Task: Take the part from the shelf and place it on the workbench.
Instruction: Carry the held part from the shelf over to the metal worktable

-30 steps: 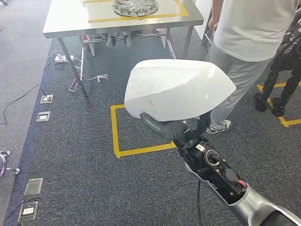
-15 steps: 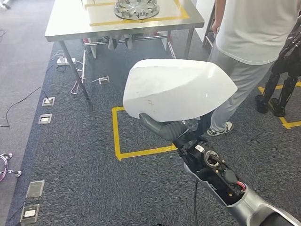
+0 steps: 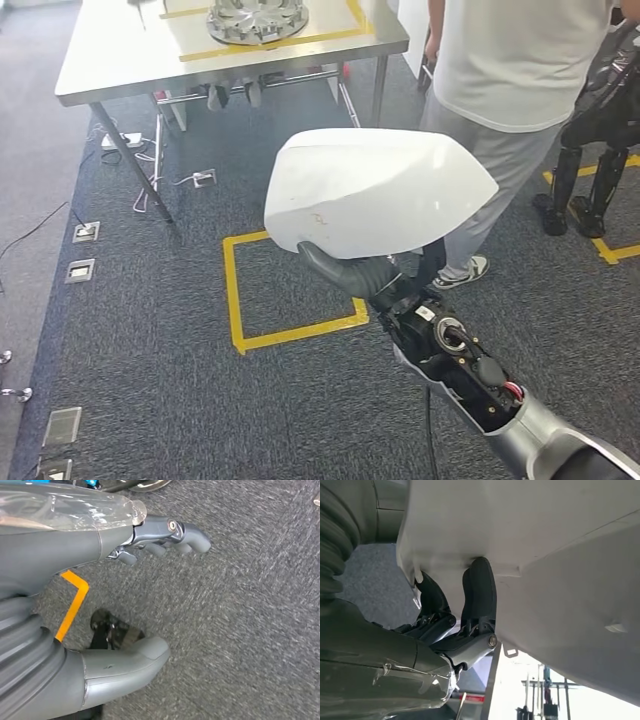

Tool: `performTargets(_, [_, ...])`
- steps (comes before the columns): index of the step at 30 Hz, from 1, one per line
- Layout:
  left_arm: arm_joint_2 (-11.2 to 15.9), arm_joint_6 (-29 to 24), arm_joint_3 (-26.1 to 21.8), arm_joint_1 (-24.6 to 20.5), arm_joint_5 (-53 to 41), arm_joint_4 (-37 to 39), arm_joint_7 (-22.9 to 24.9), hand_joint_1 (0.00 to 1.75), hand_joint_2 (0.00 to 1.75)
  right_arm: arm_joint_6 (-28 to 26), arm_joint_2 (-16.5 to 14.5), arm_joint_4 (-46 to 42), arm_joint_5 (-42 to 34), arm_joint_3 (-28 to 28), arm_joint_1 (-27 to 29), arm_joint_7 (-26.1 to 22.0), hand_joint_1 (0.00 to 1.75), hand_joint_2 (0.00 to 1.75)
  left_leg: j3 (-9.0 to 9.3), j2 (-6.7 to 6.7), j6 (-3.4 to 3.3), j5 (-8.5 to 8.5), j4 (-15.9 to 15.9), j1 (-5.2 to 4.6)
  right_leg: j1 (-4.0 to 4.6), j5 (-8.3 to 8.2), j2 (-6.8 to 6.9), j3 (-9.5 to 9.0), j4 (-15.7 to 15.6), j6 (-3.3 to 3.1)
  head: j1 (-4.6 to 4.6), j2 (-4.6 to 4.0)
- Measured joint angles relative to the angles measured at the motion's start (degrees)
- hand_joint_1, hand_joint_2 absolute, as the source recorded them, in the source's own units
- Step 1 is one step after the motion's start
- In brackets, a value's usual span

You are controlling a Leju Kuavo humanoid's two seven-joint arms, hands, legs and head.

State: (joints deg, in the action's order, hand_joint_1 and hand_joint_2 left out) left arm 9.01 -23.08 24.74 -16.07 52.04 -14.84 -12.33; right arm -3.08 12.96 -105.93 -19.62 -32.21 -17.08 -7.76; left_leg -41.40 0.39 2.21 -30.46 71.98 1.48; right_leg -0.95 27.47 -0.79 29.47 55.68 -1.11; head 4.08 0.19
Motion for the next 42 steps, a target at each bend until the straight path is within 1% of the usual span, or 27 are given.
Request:
performTargets(1, [0.0,0.0,0.0,0.1,0.0,0.0,0.0,0.0,1.75,0.0,0.0,0.0,0.0,0.0,0.1,0.0,1.75,1.75,-1.57,-0.01,-0.35,-0.22,0.6,-0.26,0.22,0.53,-0.14,-0.65,0.0,-0.17,-0.01,0.0])
performTargets(2, [0.0,0.0,0.0,0.1,0.0,0.0,0.0,0.0,1.75,0.0,0.0,0.0,0.0,0.0,0.1,0.0,1.75,1.75,-2.05,-0.04,-0.9,0.74,-1.0,-0.62,0.42,1.1,-0.29,-1.37,0.0,-0.28,-0.01,-0.01])
performTargets(3, [0.0,0.0,0.0,0.1,0.0,0.0,0.0,0.0,1.75,0.0,0.0,0.0,0.0,0.0,0.1,0.0,1.75,1.75,-1.59,-0.08,-1.63,2.86,-4.3,-1.15,0.59,1.69,-0.42,-2.14,-0.1,-0.36,-0.02,-0.01])
performTargets(5, [0.3,0.0,0.0,0.1,0.0,0.0,0.0,0.0,1.75,0.0,0.0,0.0,0.0,0.0,0.2,0.0,1.75,1.75,0.48,-0.39,-3.34,8.75,-12.5,-2.4,0.77,2.86,-0.75,-3.32,-0.3,-0.32,-0.03,-0.01])
performTargets(7, [0.6,0.0,0.0,0.1,0.0,0.0,0.0,0.0,1.75,0.0,0.0,0.1,0.0,0.1,0.3,0.0,1.75,1.75,2.05,-0.83,-4.27,11.35,-16.8,-3.13,0.86,3.62,-1.11,-4.39,-0.8,0.01,-0.17,-0.01])
performTargets(10, [0.8,0.1,0.0,-0.1,0.0,0.0,0.0,0.0,1.75,0.0,0.0,0.0,0.1,0.1,0.3,0.0,1.75,1.75,4.7,-0.82,-4.74,10.14,-18.5,-2.85,1.04,3.39,-0.89,-5.59,0.0,0.75,-0.33,-0.02])
performTargets(11, [0.7,0.1,0.0,-0.1,0.1,0.0,0.0,0.0,1.75,0.0,0.0,-0.1,0.2,0.2,0.2,0.0,1.75,1.75,5.83,-0.75,-4.89,9.75,-18.8,-2.69,1.06,3.43,-0.56,-4.85,1.9,0.99,-0.25,-0.02])
performTargets(13, [0.6,0.1,0.0,-0.1,0.1,0.0,0.0,0.0,1.75,0.0,0.0,-0.1,0.2,0.2,0.2,0.0,1.75,1.75,7.71,-0.77,-4.98,8.78,-19.2,-2.54,0.92,4.66,-0.03,-1.18,8.3,1.46,0.01,-0.02])
performTargets(15, [0.4,0.1,0.0,-0.1,0.2,0.0,0.0,0.0,1.75,0.0,0.0,-0.1,0.3,0.2,0.5,0.0,1.75,1.75,9.29,-0.8,-4.89,7.33,-19.1,-2.41,0.55,8.0,0.06,3.57,13.6,2.02,0.18,-0.02])
performTargets(16, [0.4,0.1,0.0,0.0,0.3,0.0,0.0,0.0,1.75,0.0,0.0,0.0,0.3,0.2,0.7,0.0,1.75,1.75,10.31,-0.85,-4.77,6.5,-19.1,-2.31,0.33,9.56,0.11,5.18,14.2,2.29,0.2,-0.02])
performTargets(17, [0.3,0.1,0.0,0.1,0.4,0.0,0.0,0.0,1.75,0.0,0.0,0.0,0.3,0.2,0.7,0.0,1.75,1.75,11.45,-0.9,-4.6,5.62,-19.1,-2.19,0.09,10.05,0.18,6.09,13.1,2.53,0.3,-0.02])
performTargets(18, [0.3,0.1,0.0,0.2,0.4,0.0,0.0,0.0,1.75,0.0,0.0,0.0,0.4,0.2,0.8,0.0,1.75,1.75,12.69,-0.95,-4.37,4.66,-19.1,-2.05,-0.18,8.67,0.26,6.43,10.7,2.79,0.4,-0.02])
performTargets(20, [0.3,0.1,0.0,0.4,0.6,0.0,0.0,0.0,1.75,0.0,0.0,0.1,0.4,0.2,0.9,0.1,1.75,1.75,14.62,-0.99,-3.75,2.68,-18.7,-1.91,-0.58,0.86,0.67,6.59,4.3,3.04,0.54,-0.02])
performTargets(21, [0.4,0.1,0.0,0.5,0.6,0.1,-0.1,0.0,1.75,0.0,0.0,0.1,0.5,0.1,1.0,0.3,1.75,1.75,15.12,-0.97,-3.34,1.79,-18.4,-1.89,-0.54,-2.47,0.74,6.42,2.3,2.74,0.47,-0.02])
performTargets(22, [0.4,0.1,0.0,0.5,0.7,0.1,-0.1,0.0,1.75,0.0,0.0,0.1,0.5,0.1,1.0,0.4,1.75,1.75,15.38,-0.92,-2.95,1.15,-18.2,-1.84,-0.36,-4.54,0.78,6.32,1.2,2.24,0.41,-0.02])
performTargets(23, [0.4,0.1,0.0,0.4,0.7,0.1,-0.2,0.0,1.75,0.0,0.0,0.0,0.6,0.1,1.0,0.5,1.75,1.75,15.54,-0.88,-2.58,0.83,-18.0,-1.73,-0.08,-4.46,0.72,6.1,1.2,1.6,0.34,-0.02])
performTargets(25, [0.4,0.1,0.0,0.1,0.7,0.1,-0.2,0.0,1.75,0.0,0.0,-0.3,0.7,0.1,0.7,0.5,1.75,1.75,14.32,-0.79,-1.93,1.51,-15.6,-1.43,0.02,-4.11,0.47,5.12,0.9,0.72,0.43,-0.02])
performTargets(27, [0.3,0.1,0.0,0.1,0.7,0.1,-0.2,0.0,1.75,0.0,0.0,-0.5,0.7,0.2,0.3,0.5,1.75,1.75,10.04,-0.77,-1.32,2.46,-8.9,-1.18,-0.1,-3.6,0.43,3.73,0.1,0.09,0.34,-0.02])
performTargets(28, [0.3,0.1,0.0,0.1,0.7,0.1,-0.2,0.0,1.75,0.0,0.0,-0.5,0.7,0.1,0.3,0.5,1.75,1.75,7.08,-0.75,-1.05,1.93,-5.0,-1.08,-0.08,-3.18,0.42,2.96,-0.3,-0.15,0.27,-0.02])
performTargets(30, [0.3,0.1,0.0,0.3,0.7,0.1,-0.2,0.0,1.75,0.0,0.0,-0.6,0.7,0.0,0.3,0.5,1.75,1.75,1.9,-0.74,-0.71,-1.37,0.1,-1.01,-0.08,-2.14,0.33,1.33,-0.8,-0.3,0.19,-0.02])
performTargets(31, [0.3,0.1,0.0,0.4,0.7,0.1,-0.2,0.0,1.75,0.0,0.0,-0.6,0.7,0.0,0.4,0.5,1.75,1.75,0.29,-0.74,-0.66,-2.73,0.4,-1.0,-0.09,-1.48,0.26,0.42,-0.9,-0.28,0.17,-0.02])
performTargets(32, [0.3,0.1,0.0,0.4,0.7,0.1,-0.2,0.0,1.75,0.0,0.0,-0.6,0.7,0.1,0.4,0.5,1.75,1.75,-0.36,-0.74,-0.73,-2.73,-1.1,-0.99,-0.1,-0.77,0.2,-0.55,-0.9,-0.21,0.16,-0.02])
performTargets(33, [0.3,0.1,0.0,0.4,0.6,0.1,-0.2,0.0,1.75,0.0,0.0,-0.6,0.7,0.1,0.4,0.6,1.75,1.75,-0.18,-0.73,-0.9,-1.01,-4.2,-1.01,-0.11,-0.02,0.15,-1.52,-1.0,-0.12,0.14,-0.02])
performTargets(35, [0.4,0.1,0.0,0.4,0.6,0.1,-0.2,0.0,1.75,0.0,0.0,-0.6,0.7,0.1,0.4,0.6,1.75,1.75,1.22,-0.76,-1.58,5.78,-12.3,-1.23,-0.03,1.44,0.01,-2.95,-1.0,0.2,-0.09,-0.02])
performTargets(37, [0.6,0.1,0.0,0.5,0.6,0.1,-0.1,0.0,1.75,0.0,0.0,-0.6,0.7,0.1,0.4,0.7,1.75,1.75,2.27,-0.87,-2.29,10.16,-16.8,-1.52,0.2,2.6,-0.27,-3.91,-1.2,0.75,-0.36,-0.02])
performTargets(40, [0.6,0.1,0.0,0.6,0.6,0.1,-0.1,0.0,1.75,0.0,0.0,-0.7,0.7,0.1,0.4,0.9,1.75,1.75,3.86,-0.89,-3.17,10.63,-17.8,-1.37,0.37,3.04,-0.38,-5.43,-0.6,1.75,-0.38,-0.02])
performTargets(42, [0.6,0.1,0.0,0.5,0.5,0.1,-0.1,0.0,1.75,0.0,0.0,-0.9,0.7,0.2,0.3,0.9,1.75,1.75,5.32,-0.84,-3.7,10.31,-18.1,-1.24,0.36,4.2,0.02,-3.48,3.8,2.17,-0.26,-0.02])
